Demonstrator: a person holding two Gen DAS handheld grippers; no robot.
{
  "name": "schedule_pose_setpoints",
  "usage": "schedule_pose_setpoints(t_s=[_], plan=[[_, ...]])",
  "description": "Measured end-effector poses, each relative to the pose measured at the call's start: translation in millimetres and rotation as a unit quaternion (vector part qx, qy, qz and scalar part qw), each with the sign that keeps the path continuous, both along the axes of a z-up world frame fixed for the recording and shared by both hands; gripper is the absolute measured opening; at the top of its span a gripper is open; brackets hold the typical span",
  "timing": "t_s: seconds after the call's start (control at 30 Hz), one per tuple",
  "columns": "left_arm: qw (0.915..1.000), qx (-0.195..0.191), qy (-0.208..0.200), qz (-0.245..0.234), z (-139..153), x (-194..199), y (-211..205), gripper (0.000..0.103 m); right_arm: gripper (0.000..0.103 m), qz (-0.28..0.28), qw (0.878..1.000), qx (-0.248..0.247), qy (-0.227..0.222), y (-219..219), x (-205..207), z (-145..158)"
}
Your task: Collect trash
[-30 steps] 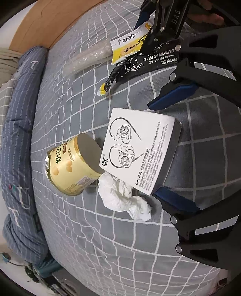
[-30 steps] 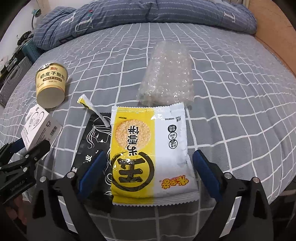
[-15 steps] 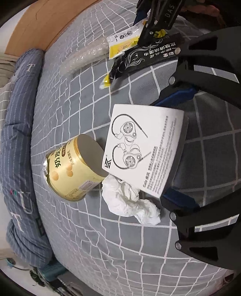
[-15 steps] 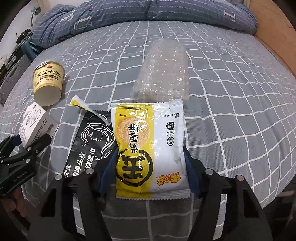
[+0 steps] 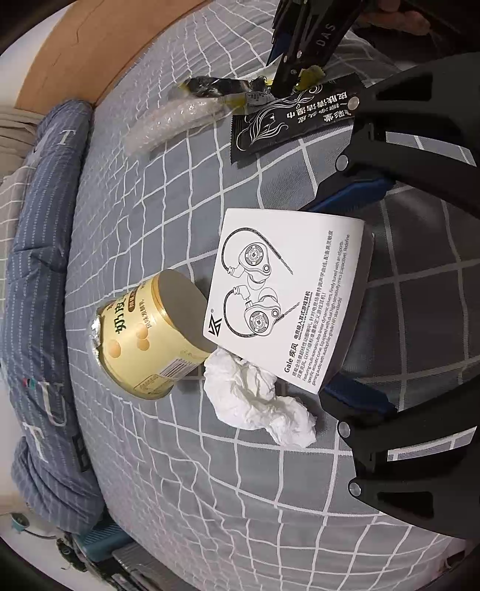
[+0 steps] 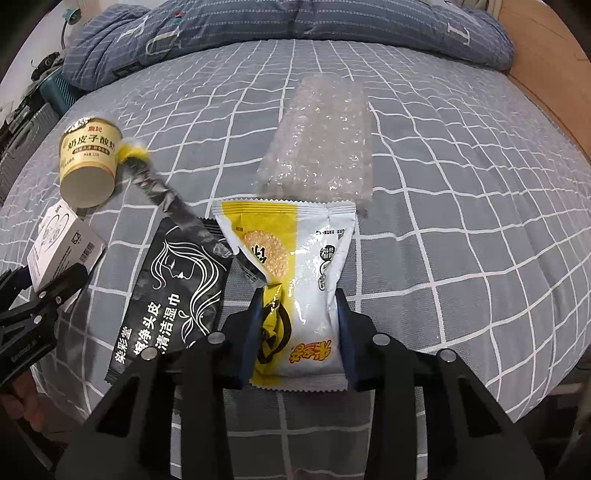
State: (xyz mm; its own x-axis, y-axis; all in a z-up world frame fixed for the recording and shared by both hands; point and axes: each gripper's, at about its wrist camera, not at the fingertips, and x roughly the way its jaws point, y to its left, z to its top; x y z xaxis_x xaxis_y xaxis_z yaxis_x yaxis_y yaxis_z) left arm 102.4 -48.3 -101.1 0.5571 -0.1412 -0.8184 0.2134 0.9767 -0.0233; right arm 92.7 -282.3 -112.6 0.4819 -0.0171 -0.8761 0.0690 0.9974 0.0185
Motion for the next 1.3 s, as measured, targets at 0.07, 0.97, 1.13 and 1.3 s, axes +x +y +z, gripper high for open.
schedule_pose_setpoints(t_s=[0.07, 0.97, 1.13, 1.3], plan=[[1.0000, 0.000, -0.004, 0.001, 3, -2, 1, 0.075, 0.034, -0.003, 1.000, 0.002, -0.006, -1, -1, 3], [0.9991, -0.017, -0.037, 0.011, 55, -26, 13, 0.075, 0.018, 0.011, 0.999, -0.010, -0.038, 11, -19, 39], [0.9987, -0.017, -0.044, 0.017, 67, -27, 21, 0.075, 0.018, 0.014, 0.999, -0.006, -0.045, 12, -23, 50], [0.9981, -0.020, -0.051, 0.029, 78, -28, 33, 0.075, 0.018, 0.017, 0.998, 0.000, -0.056, 13, -28, 62]])
